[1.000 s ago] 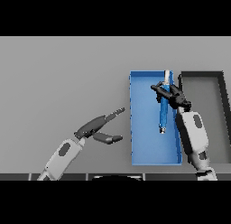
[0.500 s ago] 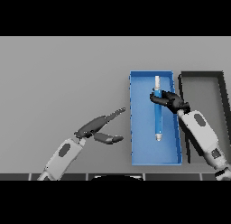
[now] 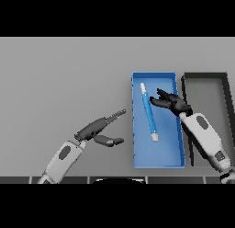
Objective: Pick up the blue pipe and place it into the blue bin.
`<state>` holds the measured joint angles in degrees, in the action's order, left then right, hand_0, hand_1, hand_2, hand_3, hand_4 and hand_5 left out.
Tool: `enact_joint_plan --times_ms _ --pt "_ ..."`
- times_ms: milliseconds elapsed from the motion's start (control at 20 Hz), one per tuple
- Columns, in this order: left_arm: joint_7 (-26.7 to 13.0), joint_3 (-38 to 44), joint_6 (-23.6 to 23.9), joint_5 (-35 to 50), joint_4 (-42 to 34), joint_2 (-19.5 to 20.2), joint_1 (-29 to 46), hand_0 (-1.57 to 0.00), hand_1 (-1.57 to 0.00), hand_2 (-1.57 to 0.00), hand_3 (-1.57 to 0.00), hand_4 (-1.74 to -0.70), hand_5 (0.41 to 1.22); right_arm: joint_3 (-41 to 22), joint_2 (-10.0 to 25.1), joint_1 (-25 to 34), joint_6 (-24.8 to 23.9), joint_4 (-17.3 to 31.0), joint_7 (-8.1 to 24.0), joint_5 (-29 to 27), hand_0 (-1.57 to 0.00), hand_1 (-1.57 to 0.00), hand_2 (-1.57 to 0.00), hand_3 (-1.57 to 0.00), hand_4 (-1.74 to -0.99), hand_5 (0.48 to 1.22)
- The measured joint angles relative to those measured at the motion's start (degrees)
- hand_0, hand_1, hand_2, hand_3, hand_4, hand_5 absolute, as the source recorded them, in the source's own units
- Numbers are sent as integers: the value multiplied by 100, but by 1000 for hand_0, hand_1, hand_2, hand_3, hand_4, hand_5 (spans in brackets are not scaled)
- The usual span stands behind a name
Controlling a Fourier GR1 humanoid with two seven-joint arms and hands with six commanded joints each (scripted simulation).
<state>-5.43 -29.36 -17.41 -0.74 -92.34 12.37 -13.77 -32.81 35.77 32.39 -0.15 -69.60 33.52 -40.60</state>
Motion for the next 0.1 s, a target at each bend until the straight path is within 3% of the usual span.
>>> enact_joint_plan --times_ms 100 --pt "27 24 -6 22 -19 32 20 1 1 1 1 -826 474 26 -2 -30 2 -8 -49 -34 -20 -15 -14 -8 -1186 769"
